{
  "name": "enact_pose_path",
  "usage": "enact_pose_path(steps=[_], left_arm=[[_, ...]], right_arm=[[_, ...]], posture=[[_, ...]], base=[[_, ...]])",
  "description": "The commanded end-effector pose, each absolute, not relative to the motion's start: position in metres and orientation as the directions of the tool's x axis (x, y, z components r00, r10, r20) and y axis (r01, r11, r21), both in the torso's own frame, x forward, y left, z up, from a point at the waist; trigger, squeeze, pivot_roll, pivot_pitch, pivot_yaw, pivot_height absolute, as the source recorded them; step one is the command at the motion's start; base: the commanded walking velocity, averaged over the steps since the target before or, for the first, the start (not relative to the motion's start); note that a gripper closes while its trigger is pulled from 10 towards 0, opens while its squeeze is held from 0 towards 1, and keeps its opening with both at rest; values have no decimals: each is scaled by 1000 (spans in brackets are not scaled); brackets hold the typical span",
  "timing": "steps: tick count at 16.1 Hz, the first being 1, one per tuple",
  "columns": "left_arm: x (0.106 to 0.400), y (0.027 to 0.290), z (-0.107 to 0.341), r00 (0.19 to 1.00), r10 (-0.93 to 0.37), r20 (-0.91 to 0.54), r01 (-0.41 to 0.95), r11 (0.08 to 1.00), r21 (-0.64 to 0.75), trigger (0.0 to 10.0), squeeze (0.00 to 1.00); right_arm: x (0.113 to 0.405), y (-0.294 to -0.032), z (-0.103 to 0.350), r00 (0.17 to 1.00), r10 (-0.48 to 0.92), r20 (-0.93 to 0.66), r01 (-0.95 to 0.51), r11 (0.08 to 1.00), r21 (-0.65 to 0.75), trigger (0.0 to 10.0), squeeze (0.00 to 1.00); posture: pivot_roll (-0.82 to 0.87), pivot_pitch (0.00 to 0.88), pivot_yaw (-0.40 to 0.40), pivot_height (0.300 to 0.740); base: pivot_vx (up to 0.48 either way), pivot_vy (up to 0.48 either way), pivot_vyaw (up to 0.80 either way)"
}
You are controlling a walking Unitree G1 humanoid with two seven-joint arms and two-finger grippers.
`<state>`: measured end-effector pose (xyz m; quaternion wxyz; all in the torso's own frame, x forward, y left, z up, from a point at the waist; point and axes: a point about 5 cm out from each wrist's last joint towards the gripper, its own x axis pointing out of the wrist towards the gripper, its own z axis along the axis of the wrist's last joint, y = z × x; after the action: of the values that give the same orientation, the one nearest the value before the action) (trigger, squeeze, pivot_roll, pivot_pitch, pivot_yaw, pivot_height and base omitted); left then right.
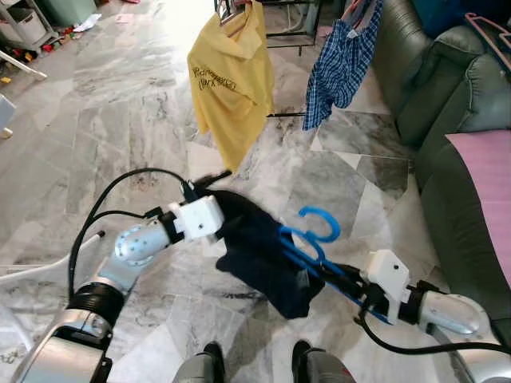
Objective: Hang hanger
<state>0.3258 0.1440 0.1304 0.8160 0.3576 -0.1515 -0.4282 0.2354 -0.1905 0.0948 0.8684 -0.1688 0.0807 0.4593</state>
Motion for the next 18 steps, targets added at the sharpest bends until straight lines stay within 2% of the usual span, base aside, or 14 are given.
enact_pose_path(steps=[1, 5, 6, 7, 8, 11, 15, 17, 18], left_arm=[[321, 145, 123, 526, -839, -140, 652, 292, 700, 10000, 0], [317, 147, 112, 447, -854, -266, 729, 175, 662, 10000, 0], [317, 148, 112, 438, -856, -274, 738, 168, 654, 9137, 0], [315, 149, 106, 402, -858, -319, 773, 132, 621, 3255, 0], [313, 149, 104, 390, -859, -331, 784, 121, 609, 196, 0], [311, 155, 98, 362, -850, -383, 817, 91, 570, 0, 0], [310, 160, 93, 340, -837, -430, 848, 75, 525, 0, 0], [313, 161, 96, 374, -831, -411, 827, 98, 554, 0, 0], [318, 161, 103, 424, -824, -375, 789, 133, 599, 0, 0]], right_arm=[[230, -180, 101, 506, 821, -264, -861, 464, -208, 10000, 0], [222, -176, 104, 404, 860, -311, -912, 354, -204, 10000, 0], [222, -176, 106, 392, 861, -324, -916, 332, -225, 10000, 0], [226, -178, 114, 374, 859, -349, -917, 286, -278, 10000, 0], [229, -179, 117, 371, 855, -363, -914, 268, -304, 10000, 0], [238, -184, 131, 372, 829, -419, -889, 188, -418, 10000, 0], [249, -184, 143, 410, 813, -413, -842, 164, -514, 10000, 0], [257, -185, 147, 461, 795, -394, -795, 173, -582, 10000, 0], [264, -186, 154, 508, 786, -352, -756, 212, -619, 10000, 0]], posture=[[-116, 243, 80, 740], [-119, 243, 84, 740], [-121, 244, 86, 740], [-122, 245, 88, 740], [-122, 245, 89, 740], [-122, 250, 91, 740], [-118, 253, 93, 740], [-117, 254, 94, 740], [-118, 256, 96, 740]], base=[[0, 0, 0], [0, 0, 0], [0, 0, 0], [0, 0, 0], [0, 0, 0], [0, 0, 0], [0, 0, 0], [0, 0, 0], [0, 0, 0]])
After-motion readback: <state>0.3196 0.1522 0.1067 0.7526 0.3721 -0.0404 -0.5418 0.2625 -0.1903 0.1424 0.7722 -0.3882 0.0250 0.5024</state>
